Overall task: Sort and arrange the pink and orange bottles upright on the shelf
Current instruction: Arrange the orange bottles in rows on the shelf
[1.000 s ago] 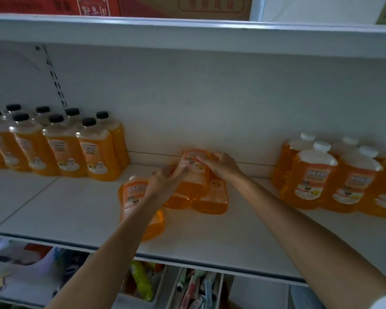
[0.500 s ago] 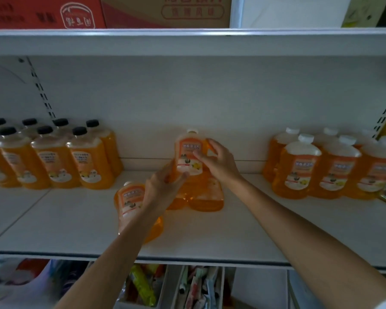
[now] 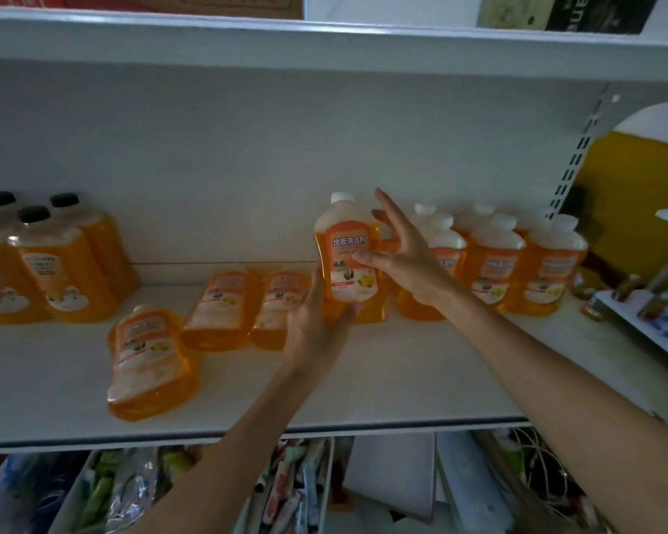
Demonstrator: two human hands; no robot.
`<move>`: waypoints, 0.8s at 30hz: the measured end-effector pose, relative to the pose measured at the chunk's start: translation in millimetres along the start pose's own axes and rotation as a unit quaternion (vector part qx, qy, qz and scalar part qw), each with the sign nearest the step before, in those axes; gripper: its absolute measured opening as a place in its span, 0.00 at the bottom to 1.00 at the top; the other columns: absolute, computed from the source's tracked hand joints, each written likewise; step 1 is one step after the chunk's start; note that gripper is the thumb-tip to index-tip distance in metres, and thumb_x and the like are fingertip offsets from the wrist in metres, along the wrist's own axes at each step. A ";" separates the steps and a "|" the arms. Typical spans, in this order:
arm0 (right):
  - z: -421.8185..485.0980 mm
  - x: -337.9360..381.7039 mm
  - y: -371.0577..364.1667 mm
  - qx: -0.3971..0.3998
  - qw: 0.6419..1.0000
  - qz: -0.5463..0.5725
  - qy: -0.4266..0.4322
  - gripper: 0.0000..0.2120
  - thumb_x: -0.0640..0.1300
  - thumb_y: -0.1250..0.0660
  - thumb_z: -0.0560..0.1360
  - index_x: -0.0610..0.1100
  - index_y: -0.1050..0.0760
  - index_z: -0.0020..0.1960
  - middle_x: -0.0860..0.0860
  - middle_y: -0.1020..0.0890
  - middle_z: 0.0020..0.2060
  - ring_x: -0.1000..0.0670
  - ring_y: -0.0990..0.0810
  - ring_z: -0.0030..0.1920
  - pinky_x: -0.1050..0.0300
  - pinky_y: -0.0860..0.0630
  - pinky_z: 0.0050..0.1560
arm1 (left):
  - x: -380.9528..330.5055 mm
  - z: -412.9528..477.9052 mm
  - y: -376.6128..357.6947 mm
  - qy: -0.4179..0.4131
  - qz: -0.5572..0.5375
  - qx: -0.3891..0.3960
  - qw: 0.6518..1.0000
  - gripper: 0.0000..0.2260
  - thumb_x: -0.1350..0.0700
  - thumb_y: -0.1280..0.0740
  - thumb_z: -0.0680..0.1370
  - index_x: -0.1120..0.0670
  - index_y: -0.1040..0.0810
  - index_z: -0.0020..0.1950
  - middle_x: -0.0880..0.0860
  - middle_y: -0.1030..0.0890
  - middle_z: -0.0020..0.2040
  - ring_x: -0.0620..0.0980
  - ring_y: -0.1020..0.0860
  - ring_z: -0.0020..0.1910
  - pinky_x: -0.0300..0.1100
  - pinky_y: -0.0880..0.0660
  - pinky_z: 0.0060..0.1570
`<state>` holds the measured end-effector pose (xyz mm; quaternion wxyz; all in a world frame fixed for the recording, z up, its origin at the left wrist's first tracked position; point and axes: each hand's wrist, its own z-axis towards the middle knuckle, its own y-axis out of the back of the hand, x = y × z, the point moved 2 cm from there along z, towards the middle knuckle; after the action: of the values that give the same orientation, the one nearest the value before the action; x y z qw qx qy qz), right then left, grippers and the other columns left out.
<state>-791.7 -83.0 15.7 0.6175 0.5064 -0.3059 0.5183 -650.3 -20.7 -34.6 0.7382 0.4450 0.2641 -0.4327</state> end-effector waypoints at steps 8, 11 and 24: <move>-25.7 -35.5 22.5 0.033 0.985 -0.168 0.018 0.45 0.46 0.27 0.70 0.54 0.52 0.76 0.48 0.40 0.73 0.49 0.40 0.72 0.55 0.37 0.69 | 24.8 -16.4 -40.7 -0.027 0.019 0.057 0.998 0.25 0.59 0.33 0.76 0.58 0.38 0.71 0.56 0.24 0.58 0.44 0.26 0.51 0.18 0.34 0.44; -22.0 -33.5 19.0 0.042 0.980 -0.192 0.039 0.47 0.46 0.26 0.69 0.52 0.55 0.77 0.50 0.42 0.74 0.48 0.43 0.73 0.50 0.39 0.71 | 27.5 -17.2 -37.6 -0.009 0.008 0.059 0.998 0.25 0.59 0.33 0.76 0.55 0.38 0.71 0.49 0.25 0.57 0.38 0.28 0.50 0.17 0.35 0.43; -12.4 -27.6 15.0 0.028 0.958 -0.249 0.142 0.41 0.36 0.24 0.65 0.52 0.43 0.71 0.45 0.37 0.61 0.53 0.36 0.59 0.83 0.37 0.47 | 33.1 -17.2 -46.8 0.024 0.100 0.063 0.993 0.35 0.61 0.33 0.73 0.51 0.47 0.75 0.54 0.31 0.68 0.54 0.31 0.65 0.36 0.36 0.53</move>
<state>-815.4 -81.2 -8.3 0.7494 0.5052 -0.0644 0.4230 -675.2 -29.6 -88.4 0.7413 0.5254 0.2083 -0.3620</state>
